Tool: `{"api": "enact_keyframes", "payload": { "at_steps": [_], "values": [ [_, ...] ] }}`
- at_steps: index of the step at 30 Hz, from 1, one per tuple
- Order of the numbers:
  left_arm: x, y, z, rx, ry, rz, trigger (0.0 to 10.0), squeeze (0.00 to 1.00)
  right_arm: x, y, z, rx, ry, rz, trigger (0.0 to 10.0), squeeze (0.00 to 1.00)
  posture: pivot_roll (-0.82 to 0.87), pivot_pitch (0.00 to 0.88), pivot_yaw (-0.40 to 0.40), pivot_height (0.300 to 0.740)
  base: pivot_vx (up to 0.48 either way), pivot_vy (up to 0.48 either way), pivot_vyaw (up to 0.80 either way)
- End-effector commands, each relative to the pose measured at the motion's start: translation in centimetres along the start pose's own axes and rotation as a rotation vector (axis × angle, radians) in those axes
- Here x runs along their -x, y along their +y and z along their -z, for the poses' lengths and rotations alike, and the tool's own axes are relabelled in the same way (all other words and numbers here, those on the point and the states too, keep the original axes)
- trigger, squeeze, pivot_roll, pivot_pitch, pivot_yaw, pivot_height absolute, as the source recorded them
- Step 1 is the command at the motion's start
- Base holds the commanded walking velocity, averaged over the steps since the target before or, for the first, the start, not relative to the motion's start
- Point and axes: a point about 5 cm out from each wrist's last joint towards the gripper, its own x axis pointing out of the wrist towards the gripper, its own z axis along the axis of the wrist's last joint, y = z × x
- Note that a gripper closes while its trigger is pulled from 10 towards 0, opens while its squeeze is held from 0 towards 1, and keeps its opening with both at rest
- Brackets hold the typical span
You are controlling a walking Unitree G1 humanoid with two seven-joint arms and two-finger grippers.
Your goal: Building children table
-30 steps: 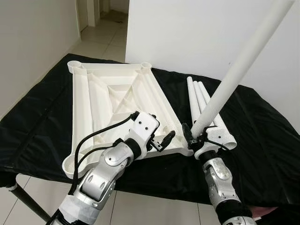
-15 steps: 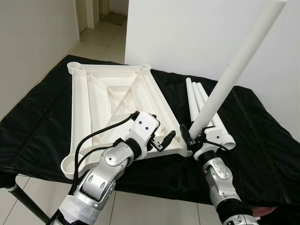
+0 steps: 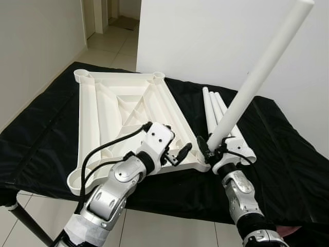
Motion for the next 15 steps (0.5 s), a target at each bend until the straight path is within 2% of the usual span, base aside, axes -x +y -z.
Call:
{"api": "enact_keyframes", "payload": {
  "at_steps": [1, 4, 7, 15],
  "values": [
    [-0.05, -0.37, -0.38, 0.001, -0.007, 0.060, 10.0, 0.00, 1.65, 0.04, 3.45, -0.083, 0.177, 0.035, 10.0, 0.00, 0.04, 0.000, -0.117, 0.740, 0.000, 0.000, 0.00],
    [-0.05, -0.37, -0.40, 0.001, -0.008, 0.059, 10.0, 0.00, 1.67, -0.10, 3.53, -0.081, 0.184, 0.049, 10.0, 0.00, 0.04, 0.000, -0.118, 0.740, 0.000, 0.000, 0.00],
    [-0.03, -0.37, -0.48, 0.000, -0.011, 0.059, 10.0, 0.00, 1.73, -0.12, 3.91, -0.154, 0.196, 0.092, 10.0, 0.00, 0.04, 0.000, -0.117, 0.740, 0.000, 0.000, 0.00],
    [-0.05, -0.39, -0.51, 0.001, -0.011, 0.061, 10.0, 0.00, 1.85, 0.52, 3.94, -0.112, 0.187, 0.054, 10.0, 0.00, 0.04, 0.000, -0.115, 0.740, 0.000, 0.000, 0.00]
  ]
}}
